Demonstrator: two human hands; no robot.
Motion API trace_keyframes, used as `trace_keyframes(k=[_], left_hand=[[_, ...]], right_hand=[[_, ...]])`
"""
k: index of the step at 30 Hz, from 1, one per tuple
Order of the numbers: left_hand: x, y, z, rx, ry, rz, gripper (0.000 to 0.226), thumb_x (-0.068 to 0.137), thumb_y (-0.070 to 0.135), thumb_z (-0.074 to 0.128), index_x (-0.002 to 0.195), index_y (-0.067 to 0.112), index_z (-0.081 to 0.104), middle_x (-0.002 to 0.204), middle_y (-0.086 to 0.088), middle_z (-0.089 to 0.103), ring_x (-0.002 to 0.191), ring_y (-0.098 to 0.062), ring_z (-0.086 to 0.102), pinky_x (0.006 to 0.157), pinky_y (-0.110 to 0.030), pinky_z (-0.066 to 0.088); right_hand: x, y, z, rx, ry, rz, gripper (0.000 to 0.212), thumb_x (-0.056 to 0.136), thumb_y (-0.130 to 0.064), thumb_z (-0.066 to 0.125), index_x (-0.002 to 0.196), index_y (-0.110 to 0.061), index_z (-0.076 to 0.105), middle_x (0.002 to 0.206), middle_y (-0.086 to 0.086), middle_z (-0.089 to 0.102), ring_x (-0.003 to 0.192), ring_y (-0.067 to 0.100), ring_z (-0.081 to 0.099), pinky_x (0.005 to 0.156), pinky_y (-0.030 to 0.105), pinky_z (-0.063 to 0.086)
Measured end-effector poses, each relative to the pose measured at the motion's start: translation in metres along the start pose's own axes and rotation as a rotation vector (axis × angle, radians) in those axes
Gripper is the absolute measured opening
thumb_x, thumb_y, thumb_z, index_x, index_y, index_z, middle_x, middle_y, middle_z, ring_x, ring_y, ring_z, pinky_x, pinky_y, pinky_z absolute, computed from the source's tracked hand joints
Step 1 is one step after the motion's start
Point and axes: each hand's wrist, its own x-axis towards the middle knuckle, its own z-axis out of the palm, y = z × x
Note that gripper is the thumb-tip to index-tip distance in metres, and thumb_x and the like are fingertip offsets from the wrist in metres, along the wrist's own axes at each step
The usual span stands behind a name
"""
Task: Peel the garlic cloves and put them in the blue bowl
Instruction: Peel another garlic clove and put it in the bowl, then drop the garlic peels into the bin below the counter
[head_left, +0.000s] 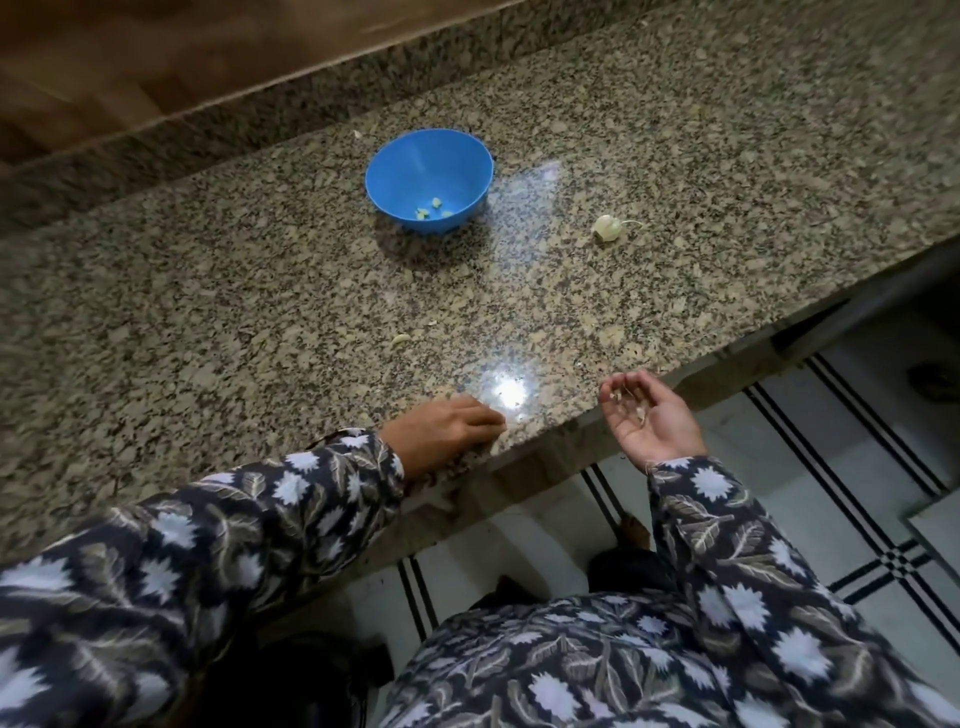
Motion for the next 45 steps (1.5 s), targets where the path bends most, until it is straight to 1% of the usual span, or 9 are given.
trace_keyframes(k=[8,12,16,21,27,30,33,35,45], left_hand=[[-0.003,0.019,0.004,0.015,-0.037,-0.304,0.013,0.079,0.007,0.069,0.092,0.004,0.066,0.085,-0.01,0.065,0.072,-0.021,0.063,0.064,-0.034,0.057],[-0.003,0.033,-0.014,-0.289,0.096,-1.001,0.009,0.087,0.015,0.063,0.089,0.008,0.069,0.083,-0.004,0.068,0.073,-0.014,0.063,0.069,-0.026,0.055],[-0.059,0.045,-0.027,-1.439,0.916,-1.603,0.016,0.083,-0.004,0.062,0.073,0.002,0.073,0.078,-0.007,0.072,0.07,-0.016,0.068,0.066,-0.024,0.058],[-0.138,0.145,-0.006,-1.885,2.049,-1.314,0.042,0.028,-0.005,0.09,0.065,0.0,0.072,0.067,-0.01,0.069,0.056,-0.012,0.067,0.048,-0.018,0.053],[-0.2,0.268,0.04,-1.547,2.816,-1.086,0.062,0.003,0.001,0.093,0.062,0.002,0.073,0.063,-0.007,0.065,0.054,-0.012,0.065,0.047,-0.017,0.053],[-0.229,0.309,0.058,-1.422,2.972,-1.009,0.057,0.01,0.001,0.094,0.063,0.0,0.073,0.064,-0.008,0.066,0.055,-0.012,0.065,0.048,-0.017,0.053],[-0.257,0.333,0.066,-1.409,3.123,-1.023,0.006,0.07,-0.006,0.074,0.072,-0.002,0.07,0.065,-0.01,0.066,0.056,-0.013,0.066,0.049,-0.018,0.053],[-0.272,0.341,0.07,-1.389,3.196,-0.992,0.018,0.09,-0.002,0.051,0.08,-0.002,0.066,0.067,-0.01,0.066,0.057,-0.013,0.066,0.051,-0.018,0.054],[-0.32,0.362,0.097,-1.355,3.255,-1.1,0.012,0.087,-0.005,0.054,0.081,-0.006,0.064,0.073,-0.013,0.07,0.063,-0.015,0.069,0.058,-0.021,0.057]], right_hand=[[0.007,0.003,0.017,-0.141,-0.078,0.136,0.029,0.097,-0.014,0.04,0.07,-0.006,0.049,0.076,0.01,0.054,0.071,0.018,0.055,0.058,0.026,0.056],[0.015,0.011,0.039,-0.303,-0.166,0.25,0.032,0.098,-0.017,0.038,0.07,-0.006,0.049,0.073,0.01,0.056,0.072,0.019,0.055,0.059,0.027,0.056],[0.022,0.047,0.069,-0.447,-0.26,0.458,0.042,0.097,-0.017,0.04,0.059,-0.005,0.053,0.057,0.007,0.058,0.058,0.019,0.063,0.054,0.027,0.057],[-0.004,0.14,0.082,-0.725,-0.422,0.777,0.044,0.097,-0.017,0.04,0.057,-0.006,0.054,0.056,0.007,0.059,0.052,0.018,0.064,0.052,0.025,0.056],[-0.075,0.259,0.036,-1.035,-0.448,1.175,0.055,0.096,-0.018,0.042,0.045,-0.005,0.059,0.053,0.007,0.059,0.05,0.02,0.065,0.049,0.027,0.056],[-0.102,0.306,0.018,-1.138,-0.456,1.189,0.057,0.097,-0.018,0.043,0.044,-0.004,0.059,0.052,0.008,0.06,0.049,0.019,0.065,0.046,0.026,0.055],[-0.12,0.339,0.004,-1.186,-0.43,1.167,0.06,0.097,-0.018,0.042,0.041,-0.005,0.059,0.05,0.007,0.06,0.047,0.017,0.064,0.046,0.025,0.054],[-0.128,0.352,-0.002,-1.192,-0.407,1.157,0.06,0.097,-0.017,0.041,0.041,-0.005,0.059,0.05,0.008,0.061,0.047,0.018,0.065,0.045,0.025,0.054],[-0.151,0.42,-0.004,-1.364,-0.257,1.035,0.041,0.098,-0.015,0.04,0.062,-0.002,0.057,0.044,0.007,0.058,0.051,0.019,0.063,0.046,0.029,0.053]])
